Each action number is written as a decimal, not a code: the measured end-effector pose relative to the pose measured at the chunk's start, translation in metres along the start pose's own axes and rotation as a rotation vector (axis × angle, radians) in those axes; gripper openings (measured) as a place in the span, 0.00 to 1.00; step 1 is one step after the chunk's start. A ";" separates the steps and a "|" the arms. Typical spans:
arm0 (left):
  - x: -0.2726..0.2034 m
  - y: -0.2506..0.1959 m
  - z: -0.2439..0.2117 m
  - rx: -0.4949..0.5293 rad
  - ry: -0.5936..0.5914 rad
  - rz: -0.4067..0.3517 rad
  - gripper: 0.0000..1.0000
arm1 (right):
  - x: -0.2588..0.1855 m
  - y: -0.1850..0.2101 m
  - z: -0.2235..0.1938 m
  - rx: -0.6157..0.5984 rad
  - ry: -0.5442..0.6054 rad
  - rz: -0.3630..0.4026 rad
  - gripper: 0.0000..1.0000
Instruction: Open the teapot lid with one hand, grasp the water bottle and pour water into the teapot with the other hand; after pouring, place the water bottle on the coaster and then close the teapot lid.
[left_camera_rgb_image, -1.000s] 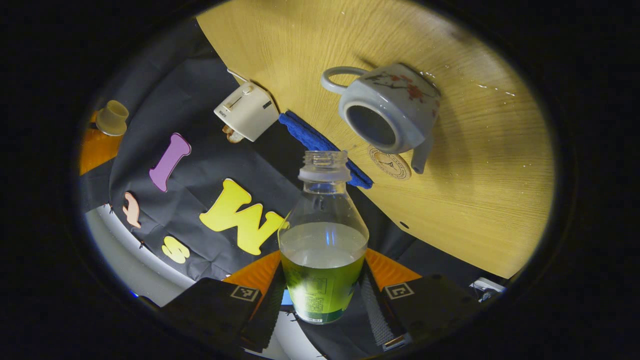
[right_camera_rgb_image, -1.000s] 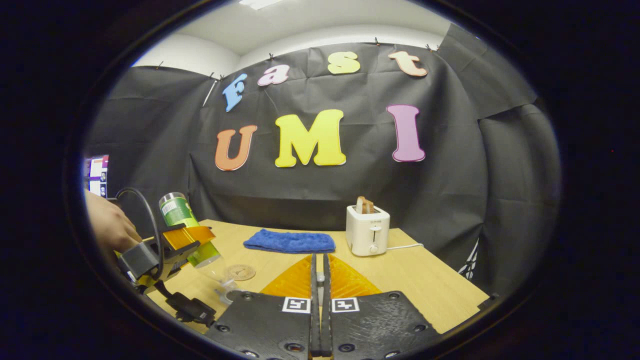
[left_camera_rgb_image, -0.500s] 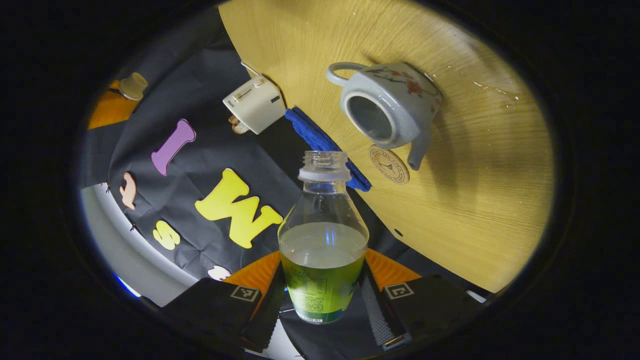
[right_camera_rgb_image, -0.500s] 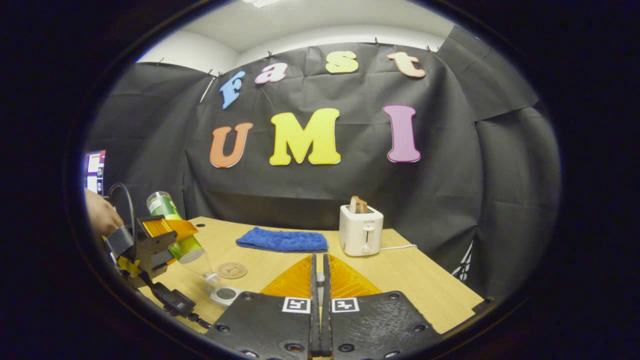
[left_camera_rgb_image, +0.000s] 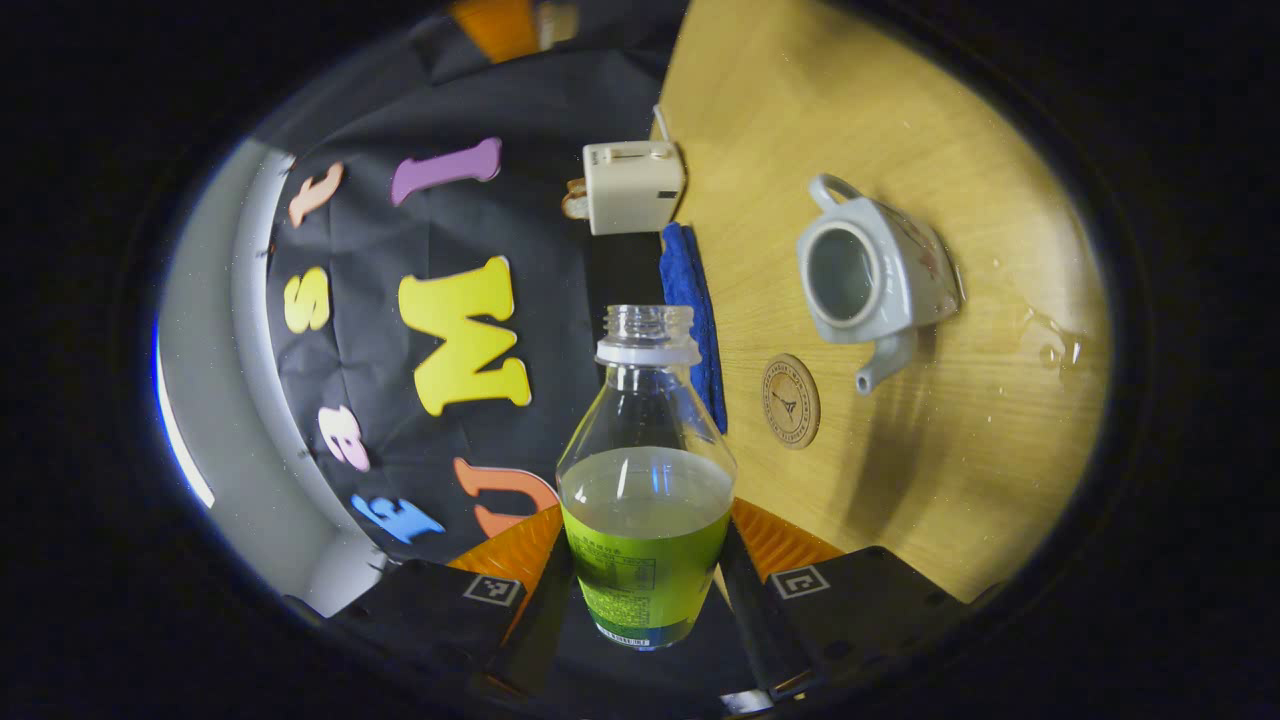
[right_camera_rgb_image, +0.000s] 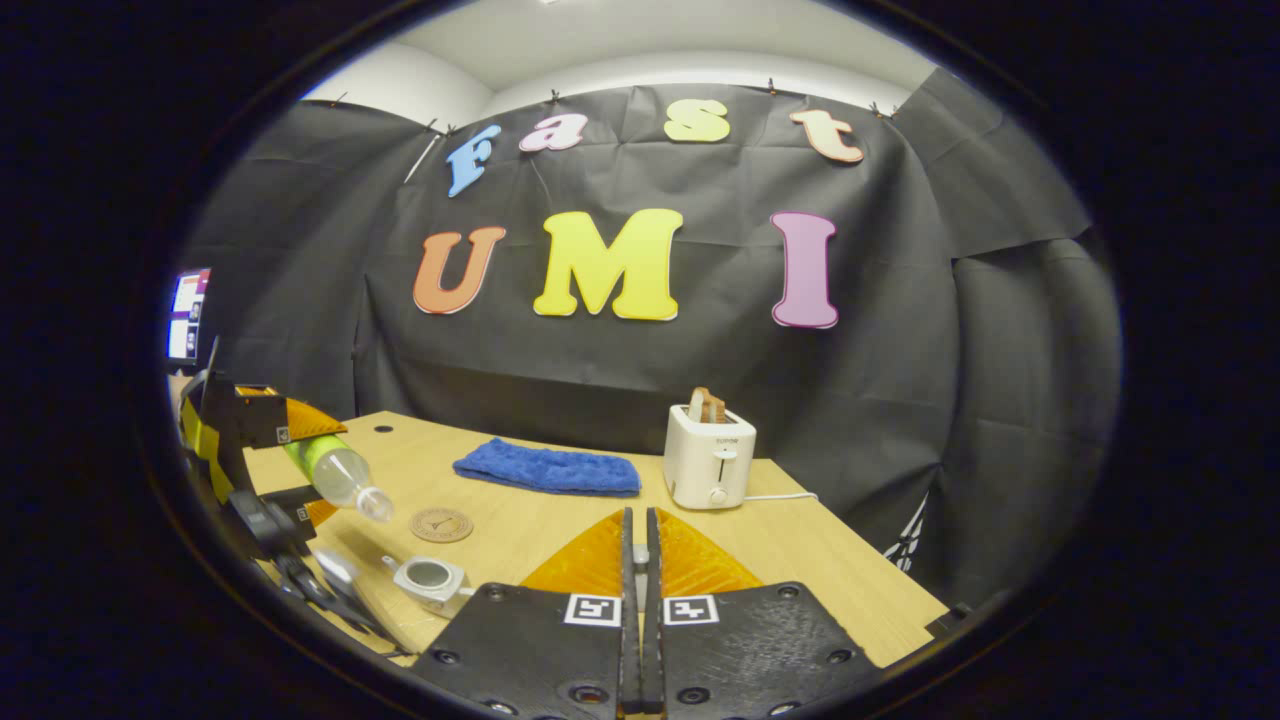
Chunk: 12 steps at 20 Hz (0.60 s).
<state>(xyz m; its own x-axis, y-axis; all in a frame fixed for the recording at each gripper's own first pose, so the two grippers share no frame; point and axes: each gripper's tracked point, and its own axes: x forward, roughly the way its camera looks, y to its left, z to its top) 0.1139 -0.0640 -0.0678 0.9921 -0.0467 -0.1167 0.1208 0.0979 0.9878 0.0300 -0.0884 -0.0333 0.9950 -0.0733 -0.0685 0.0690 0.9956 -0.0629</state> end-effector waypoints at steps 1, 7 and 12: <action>0.002 0.007 -0.002 -0.095 0.003 0.006 0.75 | 0.001 0.002 0.000 0.004 0.000 0.006 0.01; 0.032 0.045 -0.017 -0.755 -0.027 0.055 0.75 | 0.000 0.006 -0.002 0.003 0.004 0.011 0.01; 0.066 0.037 0.001 -1.124 -0.106 0.071 0.76 | 0.005 0.016 -0.006 0.021 0.012 0.031 0.01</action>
<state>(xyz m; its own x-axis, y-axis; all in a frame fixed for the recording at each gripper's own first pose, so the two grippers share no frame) 0.1836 -0.0641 -0.0383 0.9965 -0.0841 -0.0017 0.0798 0.9396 0.3328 0.0359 -0.0737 -0.0406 0.9957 -0.0429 -0.0822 0.0398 0.9984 -0.0401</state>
